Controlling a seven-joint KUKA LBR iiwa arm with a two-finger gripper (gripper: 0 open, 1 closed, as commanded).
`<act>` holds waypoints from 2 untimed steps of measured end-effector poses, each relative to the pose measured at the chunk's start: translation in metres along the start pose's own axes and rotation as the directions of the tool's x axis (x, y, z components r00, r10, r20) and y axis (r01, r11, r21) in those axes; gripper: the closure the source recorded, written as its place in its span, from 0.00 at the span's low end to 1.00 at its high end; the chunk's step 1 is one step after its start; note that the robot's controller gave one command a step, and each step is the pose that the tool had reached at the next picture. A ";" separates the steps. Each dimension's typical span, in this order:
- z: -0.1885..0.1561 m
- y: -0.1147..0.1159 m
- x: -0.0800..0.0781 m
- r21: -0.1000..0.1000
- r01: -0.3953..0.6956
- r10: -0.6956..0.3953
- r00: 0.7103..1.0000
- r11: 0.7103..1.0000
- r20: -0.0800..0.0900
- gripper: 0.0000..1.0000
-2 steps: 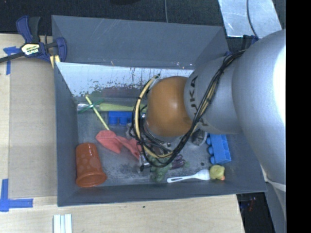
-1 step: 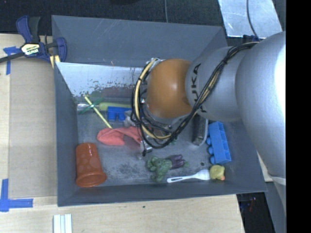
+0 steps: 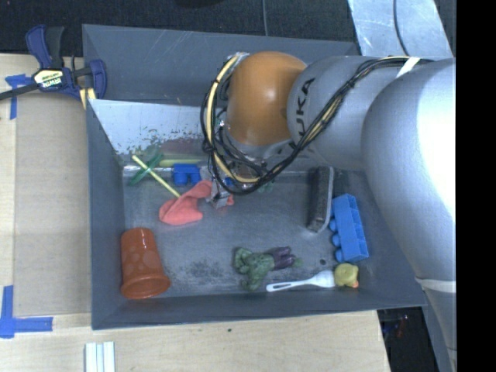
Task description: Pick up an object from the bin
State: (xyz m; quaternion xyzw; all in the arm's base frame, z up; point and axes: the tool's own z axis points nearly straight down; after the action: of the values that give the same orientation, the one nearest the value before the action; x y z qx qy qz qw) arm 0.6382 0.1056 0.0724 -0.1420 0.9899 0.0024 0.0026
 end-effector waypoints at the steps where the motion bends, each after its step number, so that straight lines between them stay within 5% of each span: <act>1: -0.001 0.000 0.002 0.002 -0.011 0.011 1.000 1.000 0.005 1.00; 2: -0.057 0.001 0.008 0.004 0.039 -0.039 0.999 0.999 0.001 1.00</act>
Offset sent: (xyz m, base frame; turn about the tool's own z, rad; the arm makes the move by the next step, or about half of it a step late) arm -0.0137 0.0029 0.1369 -0.1116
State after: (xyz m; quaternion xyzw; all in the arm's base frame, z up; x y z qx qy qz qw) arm 0.6296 0.1042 0.1292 -0.1611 0.9869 0.0006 0.0037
